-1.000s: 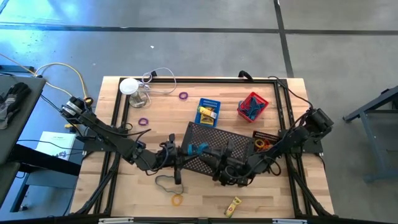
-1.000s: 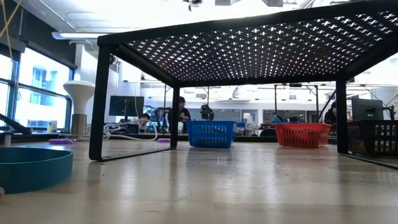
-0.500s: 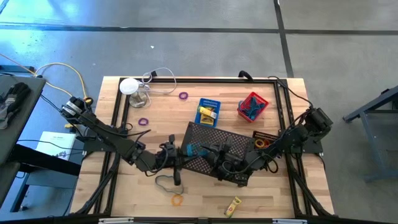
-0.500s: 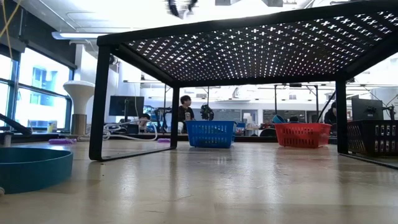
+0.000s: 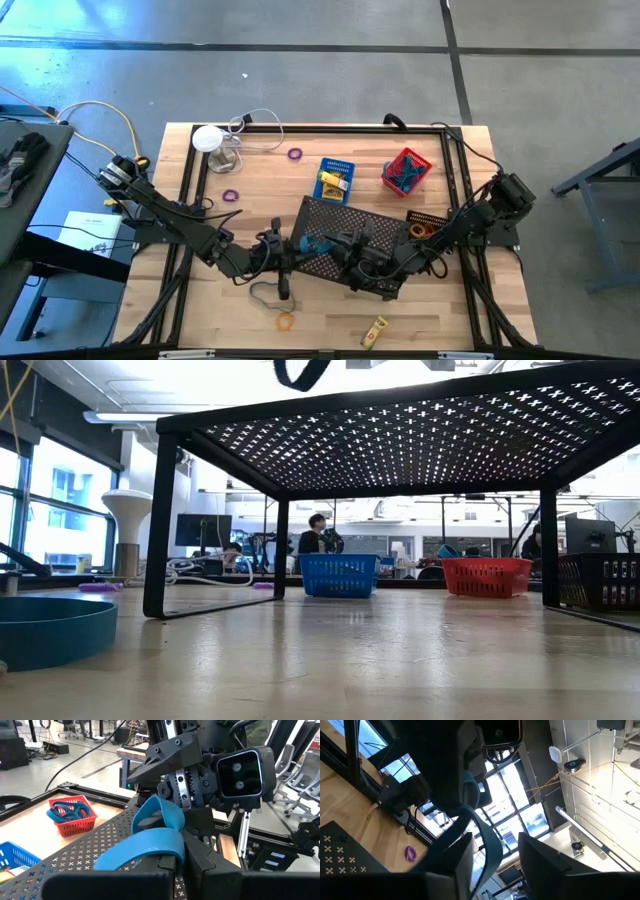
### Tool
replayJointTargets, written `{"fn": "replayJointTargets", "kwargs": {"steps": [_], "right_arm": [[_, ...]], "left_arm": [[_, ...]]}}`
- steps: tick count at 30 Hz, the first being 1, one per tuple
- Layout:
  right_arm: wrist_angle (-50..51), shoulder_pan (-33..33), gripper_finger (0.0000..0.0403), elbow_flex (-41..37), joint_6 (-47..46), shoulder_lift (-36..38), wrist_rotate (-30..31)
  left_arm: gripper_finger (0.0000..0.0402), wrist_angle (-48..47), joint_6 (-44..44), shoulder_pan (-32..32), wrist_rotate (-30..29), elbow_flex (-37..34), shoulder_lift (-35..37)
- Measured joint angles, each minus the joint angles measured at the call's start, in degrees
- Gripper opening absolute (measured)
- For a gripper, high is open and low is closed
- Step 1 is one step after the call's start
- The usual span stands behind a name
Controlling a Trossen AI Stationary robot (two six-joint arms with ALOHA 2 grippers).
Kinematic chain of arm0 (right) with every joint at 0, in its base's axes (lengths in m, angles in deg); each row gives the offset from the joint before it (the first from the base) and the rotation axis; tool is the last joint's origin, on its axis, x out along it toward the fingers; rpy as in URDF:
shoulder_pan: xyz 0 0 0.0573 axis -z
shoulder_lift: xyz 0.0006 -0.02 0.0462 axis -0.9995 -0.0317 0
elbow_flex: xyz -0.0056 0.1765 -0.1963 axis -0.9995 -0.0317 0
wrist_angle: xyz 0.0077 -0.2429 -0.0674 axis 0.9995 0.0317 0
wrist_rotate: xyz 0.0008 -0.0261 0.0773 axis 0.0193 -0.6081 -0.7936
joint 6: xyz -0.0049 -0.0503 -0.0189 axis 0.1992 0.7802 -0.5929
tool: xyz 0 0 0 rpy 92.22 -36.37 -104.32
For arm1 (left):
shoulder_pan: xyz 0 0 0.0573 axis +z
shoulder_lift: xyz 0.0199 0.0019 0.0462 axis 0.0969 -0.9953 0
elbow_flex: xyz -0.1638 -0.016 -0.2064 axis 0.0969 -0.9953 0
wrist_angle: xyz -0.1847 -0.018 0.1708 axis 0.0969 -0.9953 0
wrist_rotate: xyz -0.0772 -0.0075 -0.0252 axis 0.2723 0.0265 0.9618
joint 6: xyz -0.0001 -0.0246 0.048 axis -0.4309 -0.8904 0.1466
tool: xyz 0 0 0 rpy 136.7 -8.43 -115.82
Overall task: Pick & Place Office Desk Supplies
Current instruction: Put the blue rubber band into the red bin
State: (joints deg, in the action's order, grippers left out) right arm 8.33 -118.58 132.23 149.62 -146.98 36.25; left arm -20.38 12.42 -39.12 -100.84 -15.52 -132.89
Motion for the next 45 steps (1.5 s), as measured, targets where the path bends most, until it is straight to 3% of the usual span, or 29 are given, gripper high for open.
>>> {"fn": "replayJointTargets", "kwargs": {"steps": [7,9,16,20,23,27,32,37,40,45], "right_arm": [[3.28,-0.09,0.0022,0.00,-3.09,0.07,0.39],[4.41,0.09,0.0009,0.00,-4.59,0.07,0.26],[5.76,0.02,0.0003,0.00,-5.40,0.07,0.38],[5.68,-0.81,0.0003,0.00,-5.17,0.07,0.85],[5.60,-1.86,0.0003,0.00,-3.39,0.07,6.00],[5.75,-3.66,0.0003,-0.02,-0.09,0.90,19.44],[10.43,-5.89,0.0002,-0.04,-3.36,4.25,21.31],[16.99,-7.13,0.0002,-0.13,-6.30,8.21,22.46],[22.20,-7.30,0.0002,-0.11,-13.67,11.74,22.05],[39.45,-5.85,0.0002,-0.11,-36.31,17.75,13.14]], "left_arm": [[0.0003,-0.41,1.66,0.00,-0.04,0.00,0.00],[0.0003,-0.43,3.13,0.00,-0.06,0.00,0.00],[0.0006,-0.34,6.65,0.00,-0.15,0.00,-0.82],[0.0037,0.31,8.69,-0.02,-0.11,0.00,-2.39],[0.0076,0.93,9.06,0.00,1.26,0.00,-3.10],[0.0125,1.38,8.99,-0.11,2.62,0.00,-3.23],[0.0159,1.36,8.96,-0.57,2.63,0.00,-3.23],[0.0165,1.39,8.85,-1.68,2.62,0.00,-3.23],[0.0165,1.39,8.79,-2.42,2.60,0.00,-3.23],[0.0166,1.39,8.79,-2.63,2.55,0.00,-3.23]]}}
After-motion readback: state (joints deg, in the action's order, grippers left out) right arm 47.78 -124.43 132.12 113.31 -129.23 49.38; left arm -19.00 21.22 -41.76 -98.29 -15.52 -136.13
